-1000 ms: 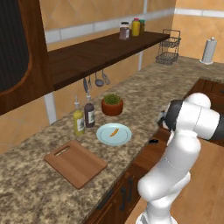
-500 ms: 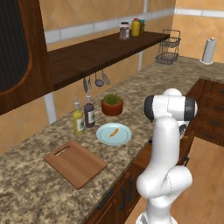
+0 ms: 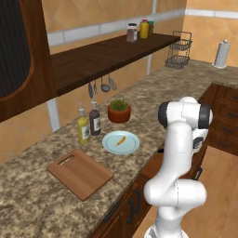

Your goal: Pick up the knife from the drawer and place it on the cutting board. Then place the meat from the plate to the cutting board.

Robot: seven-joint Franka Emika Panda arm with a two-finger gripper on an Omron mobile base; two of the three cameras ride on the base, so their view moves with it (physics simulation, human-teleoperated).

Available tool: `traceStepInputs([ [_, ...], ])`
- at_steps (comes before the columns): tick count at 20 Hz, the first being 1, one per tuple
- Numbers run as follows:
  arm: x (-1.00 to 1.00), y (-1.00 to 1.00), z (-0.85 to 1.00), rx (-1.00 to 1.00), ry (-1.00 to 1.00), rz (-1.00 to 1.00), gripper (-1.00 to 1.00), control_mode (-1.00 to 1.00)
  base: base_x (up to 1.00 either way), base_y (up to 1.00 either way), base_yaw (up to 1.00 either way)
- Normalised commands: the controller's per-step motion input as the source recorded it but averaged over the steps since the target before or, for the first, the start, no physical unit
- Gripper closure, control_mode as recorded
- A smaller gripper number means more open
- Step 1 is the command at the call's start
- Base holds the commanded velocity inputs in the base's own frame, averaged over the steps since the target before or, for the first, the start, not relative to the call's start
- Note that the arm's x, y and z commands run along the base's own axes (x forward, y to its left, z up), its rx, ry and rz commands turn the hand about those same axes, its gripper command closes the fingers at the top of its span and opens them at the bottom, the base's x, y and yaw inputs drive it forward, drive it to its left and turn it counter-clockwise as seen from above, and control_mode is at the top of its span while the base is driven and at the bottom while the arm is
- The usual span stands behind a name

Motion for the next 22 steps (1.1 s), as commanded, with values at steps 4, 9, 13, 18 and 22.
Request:
traceStepInputs([
  [4,-0.31,-0.53,-0.06,0.00,0.00,0.00,-1.00,-1.00,0.00,0.00,0.00],
  [9,-0.47,-0.59,0.00,0.00,0.00,0.01,-1.00,-1.00,0.00,0.00,0.00],
  [13,-0.55,-0.61,0.00,0.00,-0.01,0.04,-1.00,-1.00,0.00,0.00,0.00],
  [18,-0.13,-0.14,0.00,0.03,-0.01,0.02,-1.00,-1.00,0.00,0.00,0.00],
  [22,0.24,0.05,0.44,-0.05,0.00,0.15,-1.00,-1.00,0.00,0.00,0.00],
])
